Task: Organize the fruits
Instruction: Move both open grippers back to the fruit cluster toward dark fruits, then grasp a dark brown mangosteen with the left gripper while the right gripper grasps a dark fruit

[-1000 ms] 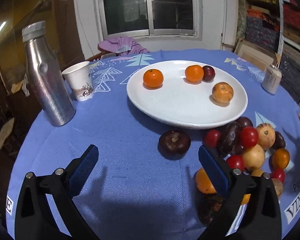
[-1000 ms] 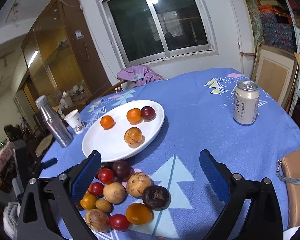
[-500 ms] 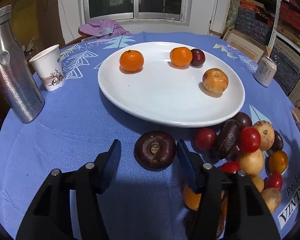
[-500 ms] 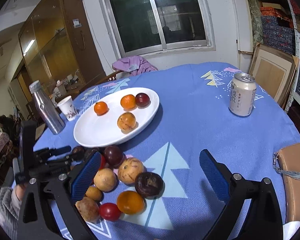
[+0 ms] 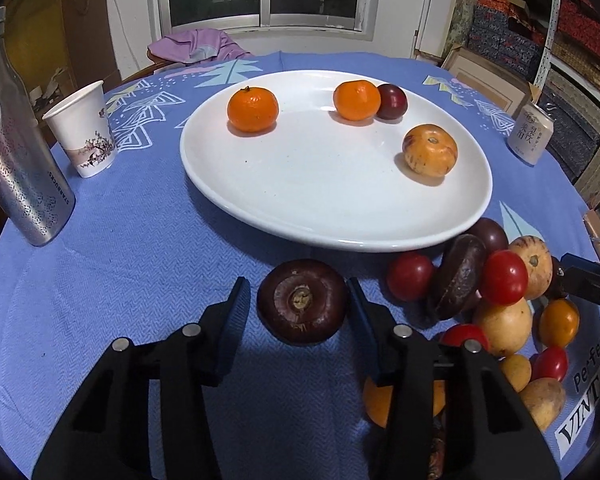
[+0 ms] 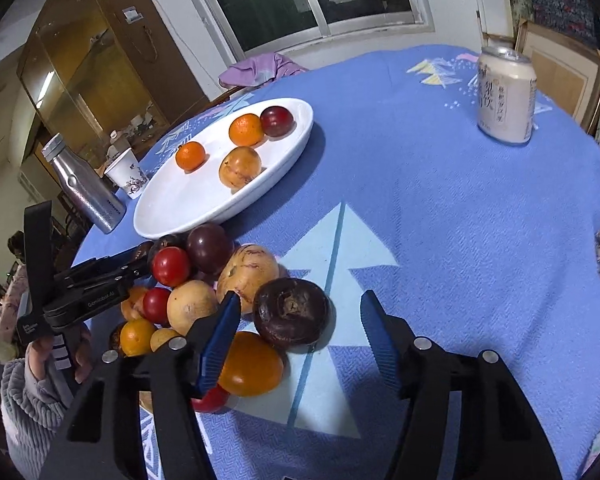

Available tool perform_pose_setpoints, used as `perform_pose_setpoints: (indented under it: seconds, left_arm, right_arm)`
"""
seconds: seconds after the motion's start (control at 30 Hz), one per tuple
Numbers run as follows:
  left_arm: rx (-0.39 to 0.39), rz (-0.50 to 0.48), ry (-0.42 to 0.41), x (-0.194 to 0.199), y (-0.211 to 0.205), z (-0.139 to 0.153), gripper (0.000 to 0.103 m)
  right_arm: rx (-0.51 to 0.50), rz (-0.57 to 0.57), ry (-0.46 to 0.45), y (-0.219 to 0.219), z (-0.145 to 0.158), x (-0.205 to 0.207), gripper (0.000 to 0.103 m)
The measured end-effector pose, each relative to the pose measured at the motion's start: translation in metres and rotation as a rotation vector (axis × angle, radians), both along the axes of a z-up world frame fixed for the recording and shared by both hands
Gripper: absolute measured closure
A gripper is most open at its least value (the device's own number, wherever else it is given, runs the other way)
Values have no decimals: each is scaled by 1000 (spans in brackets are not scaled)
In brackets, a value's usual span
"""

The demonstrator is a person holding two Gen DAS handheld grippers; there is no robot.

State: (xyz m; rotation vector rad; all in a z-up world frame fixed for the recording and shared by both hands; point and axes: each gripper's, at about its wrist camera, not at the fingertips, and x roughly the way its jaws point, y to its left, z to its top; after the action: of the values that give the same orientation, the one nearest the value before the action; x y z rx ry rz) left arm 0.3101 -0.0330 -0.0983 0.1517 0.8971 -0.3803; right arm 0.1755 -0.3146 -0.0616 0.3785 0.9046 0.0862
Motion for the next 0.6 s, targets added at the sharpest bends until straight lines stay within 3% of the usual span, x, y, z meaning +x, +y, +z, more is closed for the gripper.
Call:
perform_pose_setpoints:
  seconds: [0.37,0.43,0.5,0.6]
  left_arm:
    - [-1,0,0,-1,0,1,55]
    - [0,0,-1,-2,0,1,55]
    - [-1,0,0,-1,0,1,55]
    - [0,0,-1,-2,-1,1,55]
  right_arm:
    - [103,23,24,-5,-12,4,46]
    - [101,37,9,-4,-12,2,42]
    - [106,87,-24,-1,-13,0,25]
    - [74,134,-44,7,-13,0,19]
